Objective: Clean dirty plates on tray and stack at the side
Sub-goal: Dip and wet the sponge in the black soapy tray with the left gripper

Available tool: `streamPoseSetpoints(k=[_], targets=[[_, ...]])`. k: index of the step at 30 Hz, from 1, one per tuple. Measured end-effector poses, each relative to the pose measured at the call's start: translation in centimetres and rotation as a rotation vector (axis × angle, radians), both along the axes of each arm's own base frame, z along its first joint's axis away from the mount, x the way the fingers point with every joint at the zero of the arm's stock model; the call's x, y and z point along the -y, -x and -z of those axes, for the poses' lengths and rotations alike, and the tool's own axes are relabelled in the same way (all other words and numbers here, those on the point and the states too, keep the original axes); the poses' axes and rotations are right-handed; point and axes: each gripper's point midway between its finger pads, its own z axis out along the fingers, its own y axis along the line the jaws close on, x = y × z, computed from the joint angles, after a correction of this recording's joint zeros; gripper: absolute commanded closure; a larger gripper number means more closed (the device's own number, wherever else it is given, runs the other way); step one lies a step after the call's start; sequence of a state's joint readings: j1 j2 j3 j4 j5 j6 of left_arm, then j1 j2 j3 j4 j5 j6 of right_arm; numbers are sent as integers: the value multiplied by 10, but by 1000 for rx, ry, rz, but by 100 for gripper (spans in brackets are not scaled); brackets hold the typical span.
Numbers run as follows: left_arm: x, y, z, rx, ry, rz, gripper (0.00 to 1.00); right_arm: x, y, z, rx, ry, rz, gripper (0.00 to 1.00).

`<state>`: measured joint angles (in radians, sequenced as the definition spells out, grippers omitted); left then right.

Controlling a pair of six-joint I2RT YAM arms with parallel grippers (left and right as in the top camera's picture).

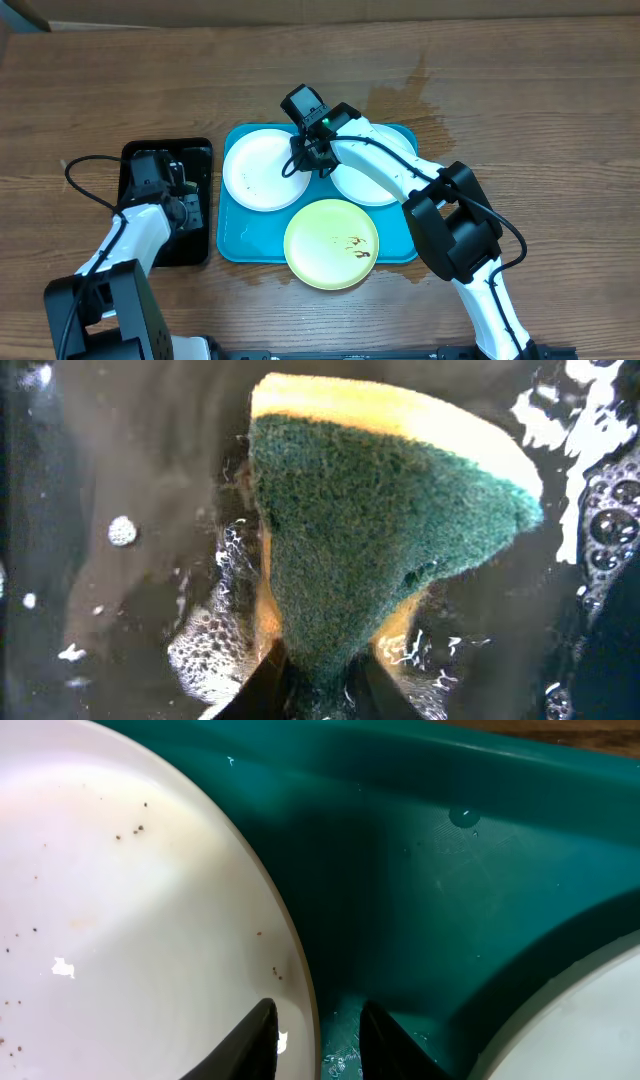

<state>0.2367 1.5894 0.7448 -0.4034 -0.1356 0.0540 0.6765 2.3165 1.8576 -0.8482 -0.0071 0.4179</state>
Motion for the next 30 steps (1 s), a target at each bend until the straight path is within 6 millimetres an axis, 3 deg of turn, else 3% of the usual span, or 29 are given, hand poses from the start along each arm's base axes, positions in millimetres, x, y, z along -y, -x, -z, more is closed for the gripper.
streamPoseSetpoints(k=[3, 7, 14, 21, 24, 27, 30], targets=[[-3, 3, -2, -20, -16, -11, 55, 0, 0, 0, 0, 1, 0, 71], [-3, 7, -10, -69, -9, -12, 54, 0, 0, 0, 1, 0, 0, 71], [-13, -31, -47, 35, -31, -39, 53, 1, -1, 0, 4, 4, 2, 71], [-15, -42, -38, 72, -26, -61, 50, 1, -1, 0, 6, 4, 2, 70], [-10, -40, -19, 34, 10, -56, 61, 1, -1, 0, 6, 4, 2, 70], [-7, -44, -2, 19, 37, -57, 83, 1, -1, 0, 6, 4, 2, 70], [-4, -47, 1, 21, 53, -57, 88, 1, -1, 0, 6, 4, 2, 70]])
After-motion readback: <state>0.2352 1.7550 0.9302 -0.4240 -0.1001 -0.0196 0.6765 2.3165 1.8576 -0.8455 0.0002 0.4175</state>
